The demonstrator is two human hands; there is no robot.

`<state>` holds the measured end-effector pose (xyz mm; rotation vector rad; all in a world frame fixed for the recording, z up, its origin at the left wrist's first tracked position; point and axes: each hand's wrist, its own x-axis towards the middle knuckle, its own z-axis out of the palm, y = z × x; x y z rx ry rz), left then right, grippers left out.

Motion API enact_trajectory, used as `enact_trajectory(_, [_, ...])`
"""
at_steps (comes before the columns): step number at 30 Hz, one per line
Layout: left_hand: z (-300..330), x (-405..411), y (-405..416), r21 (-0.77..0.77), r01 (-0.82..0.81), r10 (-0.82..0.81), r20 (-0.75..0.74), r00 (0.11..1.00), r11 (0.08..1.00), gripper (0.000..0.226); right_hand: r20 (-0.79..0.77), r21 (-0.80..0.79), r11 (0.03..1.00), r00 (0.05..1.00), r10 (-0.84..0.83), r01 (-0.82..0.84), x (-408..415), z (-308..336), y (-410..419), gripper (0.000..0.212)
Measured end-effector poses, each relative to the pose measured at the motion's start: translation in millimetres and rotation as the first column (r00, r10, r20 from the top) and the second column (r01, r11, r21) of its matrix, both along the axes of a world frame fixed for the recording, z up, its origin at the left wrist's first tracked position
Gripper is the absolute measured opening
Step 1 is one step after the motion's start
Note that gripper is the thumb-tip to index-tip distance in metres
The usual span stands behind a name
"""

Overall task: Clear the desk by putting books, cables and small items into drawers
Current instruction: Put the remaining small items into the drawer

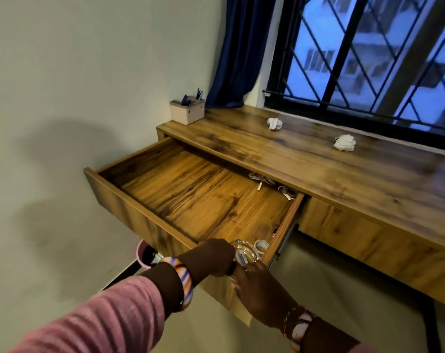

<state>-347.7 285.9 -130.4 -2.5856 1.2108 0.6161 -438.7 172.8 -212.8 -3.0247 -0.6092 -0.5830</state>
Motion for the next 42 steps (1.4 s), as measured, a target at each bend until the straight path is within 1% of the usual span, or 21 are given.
enact_trajectory(3, [3.4, 24.9, -20.9, -0.014, 0.034, -0.034, 0.0, 0.999, 0.999, 0.035, -0.022, 0.061, 0.997, 0.999, -0.04, 0.041, 20.0, 2.5, -24.4, 0.037])
enact_trajectory(5, [4.7, 42.2, -35.3, -0.042, -0.011, 0.011, 0.006, 1.0, 0.999, 0.041, -0.021, 0.054, 0.995, 0.997, -0.079, 0.08, 31.5, 7.2, -42.6, 0.041])
enact_trajectory(10, [-3.1, 85.1, -74.7, -0.189, -0.168, 0.175, 0.017, 0.984, 0.967, 0.108, -0.159, -0.005, 0.993, 0.98, -0.121, 0.122, 67.5, 21.6, -91.4, 0.055])
enact_trajectory(12, [-4.6, 101.9, -94.4, -0.238, -0.155, 0.172, 0.053, 0.984, 0.959, 0.121, -0.16, -0.053, 0.989, 0.977, -0.144, 0.137, 81.8, 25.6, -109.2, 0.057])
enact_trajectory(14, [-4.3, 121.8, -115.9, -0.245, -0.086, 0.116, 0.112, 0.987, 0.966, 0.125, -0.143, -0.115, 0.979, 0.972, -0.186, 0.171, 97.0, 29.4, -128.0, 0.064])
enact_trajectory(15, [-3.7, 132.1, -126.8, -0.239, -0.043, 0.079, 0.146, 0.986, 0.97, 0.126, -0.142, -0.108, 0.974, 0.967, -0.213, 0.199, 103.8, 30.7, -137.0, 0.068])
enact_trajectory(17, [-2.2, 151.0, -143.6, -0.22, 0.028, 0.014, 0.189, 0.982, 0.975, 0.125, -0.12, -0.094, 0.954, 0.947, -0.296, 0.286, 115.8, 32.8, -151.2, 0.077])
enact_trajectory(20, [-1.1, 174.3, -166.3, -0.195, 0.112, -0.074, 0.196, 0.978, 0.974, 0.118, -0.068, -0.074, 0.895, 0.893, -0.445, 0.44, 129.5, 31.9, -168.6, 0.089])
enact_trajectory(22, [-1.7, 182.3, -174.1, -0.2, 0.184, -0.135, 0.238, 0.962, 0.962, 0.1, -0.017, -0.066, 0.864, 0.865, -0.501, 0.499, 138.4, 31.8, -174.8, 0.09])
enact_trajectory(24, [-6.4, 185.4, -179.6, -0.249, 0.217, -0.143, 0.283, 0.948, 0.944, 0.08, 0.041, -0.07, 0.842, 0.845, -0.533, 0.535, 148.1, 31.1, -181.6, 0.088])
enact_trajectory(25, [-9.7, 186.9, -182.7, -0.282, 0.207, -0.123, 0.29, 0.949, 0.937, 0.073, 0.054, -0.061, 0.839, 0.842, -0.538, 0.54, 154.8, 31.7, -185.8, 0.082])
enact_trajectory(28, [-17.2, 188.3, -189.1, -0.332, 0.199, -0.087, 0.322, 0.943, 0.922, 0.053, 0.18, -0.053, 0.849, 0.841, -0.51, 0.526, 169.7, 34.8, -188.0, 0.028])
enact_trajectory(31, [-15.3, 194.3, -201.8, -0.313, 0.259, -0.117, 0.408, 0.906, 0.914, 0.048, 0.151, -0.062, 0.854, 0.851, -0.503, 0.516, 180.6, 45.1, -189.8, 0.022])
enact_trajectory(33, [-11.0, 200.4, -207.6, -0.29, 0.303, -0.157, 0.435, 0.887, 0.908, 0.049, 0.09, -0.037, 0.86, 0.859, -0.504, 0.509, 184.5, 52.6, -187.8, 0.025])
enact_trajectory(36, [-1.3, 214.2, -213.4, -0.286, 0.377, -0.255, 0.384, 0.887, 0.881, 0.05, -0.053, 0.013, 0.854, 0.854, -0.518, 0.519, 190.8, 66.7, -195.1, 0.049])
enact_trajectory(37, [3.9, 219.6, -214.1, -0.292, 0.4, -0.295, 0.343, 0.892, 0.869, 0.051, -0.11, 0.012, 0.876, 0.872, -0.478, 0.482, 193.7, 71.9, -200.8, 0.053])
enact_trajectory(38, [10.6, 227.7, -217.4, -0.301, 0.423, -0.338, 0.296, 0.893, 0.855, 0.053, -0.254, 0.04, 0.905, 0.88, -0.401, 0.424, 199.9, 74.8, -211.6, 0.053])
enact_trajectory(39, [16.3, 236.6, -221.1, -0.319, 0.432, -0.372, 0.232, 0.899, 0.844, 0.053, -0.399, 0.143, 0.914, 0.867, -0.299, 0.381, 206.5, 77.6, -223.5, 0.047])
enact_trajectory(40, [21.6, 247.0, -228.3, -0.355, 0.418, -0.394, 0.142, 0.908, 0.836, 0.049, -0.498, 0.281, 0.888, 0.846, -0.189, 0.364, 215.1, 81.2, -236.8, 0.038])
enact_trajectory(41, [27.6, 259.0, -237.0, -0.392, 0.365, -0.392, 0.012, 0.92, 0.844, 0.043, -0.544, 0.402, 0.842, 0.833, -0.097, 0.36, 224.5, 84.6, -249.7, 0.027])
enact_trajectory(42, [32.2, 270.5, -246.7, -0.411, 0.282, -0.366, -0.141, 0.92, 0.867, 0.035, -0.545, 0.48, 0.8, 0.837, -0.05, 0.361, 233.6, 86.6, -262.1, 0.018])
